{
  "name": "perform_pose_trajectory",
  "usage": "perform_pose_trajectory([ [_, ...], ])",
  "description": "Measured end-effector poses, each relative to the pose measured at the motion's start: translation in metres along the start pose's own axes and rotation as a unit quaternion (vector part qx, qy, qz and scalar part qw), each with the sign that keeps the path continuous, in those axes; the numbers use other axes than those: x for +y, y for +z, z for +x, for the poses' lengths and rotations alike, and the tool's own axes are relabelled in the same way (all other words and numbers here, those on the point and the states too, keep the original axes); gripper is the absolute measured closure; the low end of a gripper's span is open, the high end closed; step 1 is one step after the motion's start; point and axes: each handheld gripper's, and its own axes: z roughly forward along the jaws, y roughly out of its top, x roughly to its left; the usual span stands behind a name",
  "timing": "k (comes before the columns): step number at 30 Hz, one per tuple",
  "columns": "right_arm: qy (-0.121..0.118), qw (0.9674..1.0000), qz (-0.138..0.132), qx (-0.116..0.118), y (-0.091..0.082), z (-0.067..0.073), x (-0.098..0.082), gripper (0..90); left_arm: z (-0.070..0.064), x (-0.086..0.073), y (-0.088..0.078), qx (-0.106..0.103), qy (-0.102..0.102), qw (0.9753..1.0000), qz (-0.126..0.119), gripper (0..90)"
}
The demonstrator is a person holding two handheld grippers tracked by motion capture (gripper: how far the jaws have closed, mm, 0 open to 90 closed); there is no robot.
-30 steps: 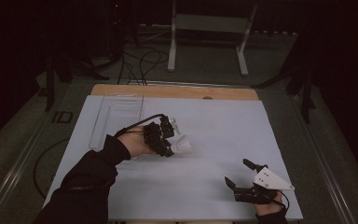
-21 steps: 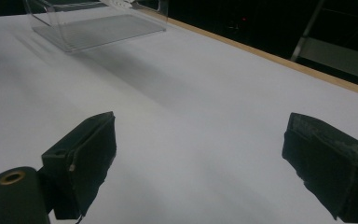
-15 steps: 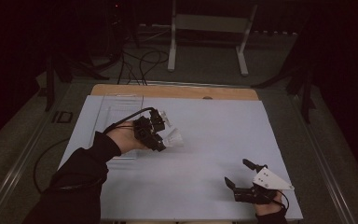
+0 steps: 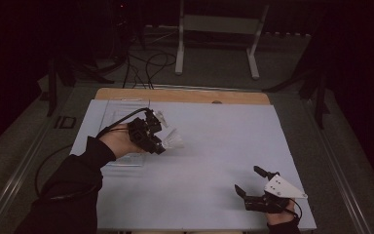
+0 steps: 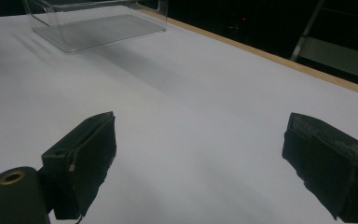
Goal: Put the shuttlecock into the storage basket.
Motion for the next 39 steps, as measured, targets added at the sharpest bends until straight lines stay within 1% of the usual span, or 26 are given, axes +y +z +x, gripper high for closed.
perform_pose_trajectory([
  [4, 0.000, 1.0000, -0.001, 0.000, 0.000, -0.001, 0.000, 9.7, 0.003, -0.005, -0.005, 0.008, -0.009, 0.9999, -0.001, 66.1],
  [7, 0.000, 1.0000, -0.001, 0.000, 0.000, -0.001, 0.000, 9.6, 0.005, -0.009, -0.008, 0.009, -0.016, 0.9998, -0.002, 66.1],
  [8, 0.000, 1.0000, -0.001, -0.001, 0.000, -0.001, 0.000, 9.6, 0.006, -0.011, -0.008, 0.011, -0.013, 0.9999, 0.001, 66.2],
  [10, 0.000, 1.0000, 0.000, -0.001, 0.000, 0.000, 0.000, 9.6, 0.008, -0.013, -0.009, 0.010, -0.019, 0.9998, -0.002, 66.1],
  [11, 0.001, 1.0000, 0.000, 0.000, 0.000, 0.000, 0.000, 9.6, 0.009, -0.014, -0.009, 0.012, -0.017, 0.9998, 0.000, 66.2],
  [13, 0.000, 1.0000, 0.000, -0.001, 0.000, 0.000, 0.000, 9.6, 0.011, -0.016, -0.011, 0.010, -0.023, 0.9997, -0.005, 66.1],
  [14, 0.000, 1.0000, 0.000, -0.001, 0.000, 0.000, 0.000, 9.6, 0.012, -0.017, -0.012, 0.015, -0.023, 0.9996, -0.004, 66.1],
  [16, 0.000, 1.0000, 0.000, -0.002, 0.000, -0.001, 0.000, 9.6, 0.013, -0.019, -0.016, 0.013, -0.027, 0.9995, -0.009, 66.2],
  [18, 0.000, 1.0000, 0.000, -0.002, 0.000, -0.001, 0.000, 9.6, 0.014, -0.021, -0.018, 0.020, -0.030, 0.9993, -0.009, 66.2],
  [20, 0.000, 1.0000, 0.001, -0.001, 0.000, 0.000, 0.000, 9.6, 0.016, -0.024, -0.021, 0.021, -0.032, 0.9992, -0.011, 66.2],
  [21, -0.001, 1.0000, 0.000, -0.001, 0.000, 0.000, 0.000, 9.6, 0.017, -0.025, -0.022, 0.023, -0.037, 0.9990, -0.013, 66.1],
  [23, 0.000, 1.0000, 0.000, -0.002, 0.000, 0.000, 0.000, 9.6, 0.017, -0.028, -0.024, 0.023, -0.036, 0.9989, -0.016, 66.2],
  [24, 0.000, 1.0000, 0.000, -0.002, 0.000, 0.000, 0.000, 9.6, 0.018, -0.029, -0.025, 0.024, -0.040, 0.9987, -0.018, 66.1],
  [26, -0.001, 1.0000, 0.000, -0.002, 0.000, 0.000, 0.000, 9.7, 0.019, -0.032, -0.027, 0.026, -0.040, 0.9987, -0.018, 66.1],
  [27, 0.001, 1.0000, -0.001, -0.002, 0.000, 0.000, 0.000, 9.6, 0.019, -0.033, -0.029, 0.026, -0.043, 0.9985, -0.019, 66.2],
  [32, -0.001, 1.0000, 0.002, -0.001, 0.001, 0.000, 0.000, 9.6, 0.020, -0.039, -0.034, 0.030, -0.044, 0.9984, -0.021, 66.1],
  [39, 0.000, 1.0000, 0.002, 0.000, 0.001, 0.000, 0.000, 9.7, 0.023, -0.050, -0.043, 0.035, -0.055, 0.9976, -0.025, 66.1],
])
